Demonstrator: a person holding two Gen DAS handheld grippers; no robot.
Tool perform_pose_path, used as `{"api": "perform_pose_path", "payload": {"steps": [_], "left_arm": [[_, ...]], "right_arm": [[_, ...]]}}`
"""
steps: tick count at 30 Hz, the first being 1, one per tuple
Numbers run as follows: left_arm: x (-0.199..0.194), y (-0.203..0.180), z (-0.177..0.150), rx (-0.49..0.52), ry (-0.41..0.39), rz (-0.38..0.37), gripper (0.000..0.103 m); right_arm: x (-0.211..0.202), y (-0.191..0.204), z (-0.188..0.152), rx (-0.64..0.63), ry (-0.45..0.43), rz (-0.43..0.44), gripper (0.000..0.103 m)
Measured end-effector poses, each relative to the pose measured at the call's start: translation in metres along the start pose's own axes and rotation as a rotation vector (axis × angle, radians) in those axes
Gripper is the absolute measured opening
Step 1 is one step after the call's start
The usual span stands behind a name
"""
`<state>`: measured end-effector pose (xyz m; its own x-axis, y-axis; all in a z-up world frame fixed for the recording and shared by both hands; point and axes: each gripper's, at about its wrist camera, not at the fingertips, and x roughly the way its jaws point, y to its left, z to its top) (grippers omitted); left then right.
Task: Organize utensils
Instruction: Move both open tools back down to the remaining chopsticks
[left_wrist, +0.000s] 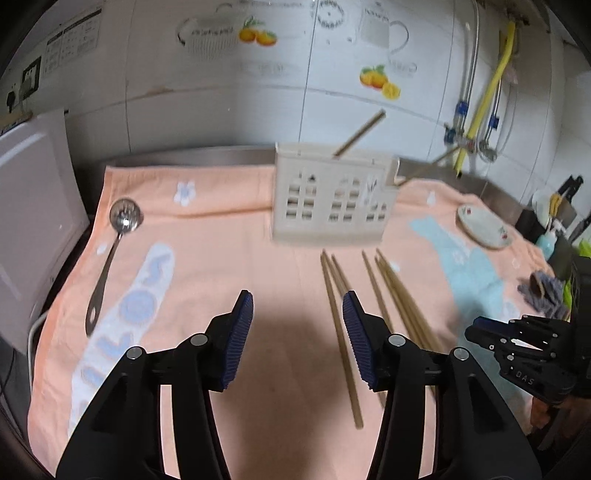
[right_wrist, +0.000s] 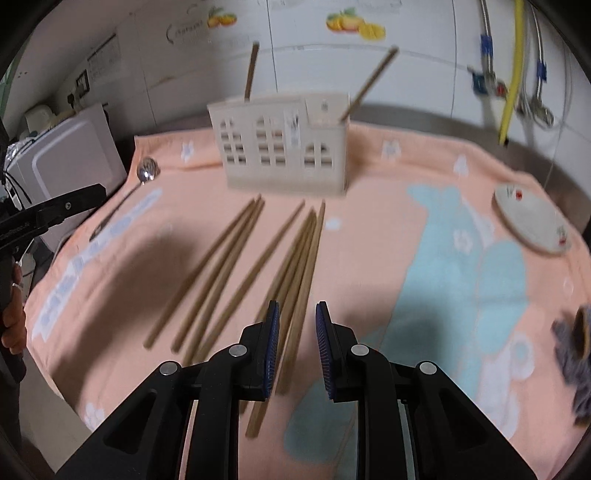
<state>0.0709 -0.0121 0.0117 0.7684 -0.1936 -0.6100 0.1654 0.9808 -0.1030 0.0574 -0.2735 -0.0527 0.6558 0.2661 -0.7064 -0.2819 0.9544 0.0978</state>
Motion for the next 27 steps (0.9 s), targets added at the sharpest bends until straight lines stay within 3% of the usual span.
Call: {"api": "perform_pose_path", "payload": {"steps": [11,27], "left_arm": [[0.018,0.001,-0.039,-0.027,0.091,-0.01,0.056],[0.034,-0.012,-0.061,-0.009,0.166,-0.055,0.056]], "right_arm": [[0.022,0.001,-0.019,0.04,0.047,0.009,0.014],[0.036,0.003,-0.018,0.043,0.06,-0.008,0.008]]}}
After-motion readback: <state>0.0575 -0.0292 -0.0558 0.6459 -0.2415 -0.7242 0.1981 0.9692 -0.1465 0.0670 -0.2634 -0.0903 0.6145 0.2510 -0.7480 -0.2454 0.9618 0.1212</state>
